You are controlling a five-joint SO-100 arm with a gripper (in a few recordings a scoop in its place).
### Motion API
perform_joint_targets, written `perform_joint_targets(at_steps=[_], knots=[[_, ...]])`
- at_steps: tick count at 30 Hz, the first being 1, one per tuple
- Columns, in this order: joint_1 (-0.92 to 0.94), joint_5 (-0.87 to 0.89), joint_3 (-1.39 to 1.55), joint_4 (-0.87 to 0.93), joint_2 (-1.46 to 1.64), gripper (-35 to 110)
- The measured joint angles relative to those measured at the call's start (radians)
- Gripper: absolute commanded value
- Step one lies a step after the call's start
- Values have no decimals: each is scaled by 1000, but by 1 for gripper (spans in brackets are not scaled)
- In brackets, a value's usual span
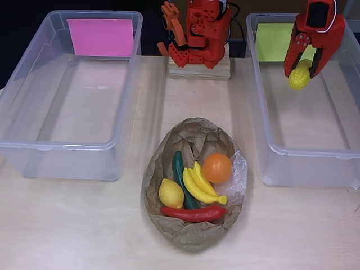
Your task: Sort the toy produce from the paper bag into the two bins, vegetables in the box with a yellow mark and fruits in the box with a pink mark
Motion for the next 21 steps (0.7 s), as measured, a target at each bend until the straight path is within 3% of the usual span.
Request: perform_joint_targets(at_steps=[11, 21], knots=[[-54, -48, -92, -84, -183, 30], [21, -388, -347, 242, -181, 33]])
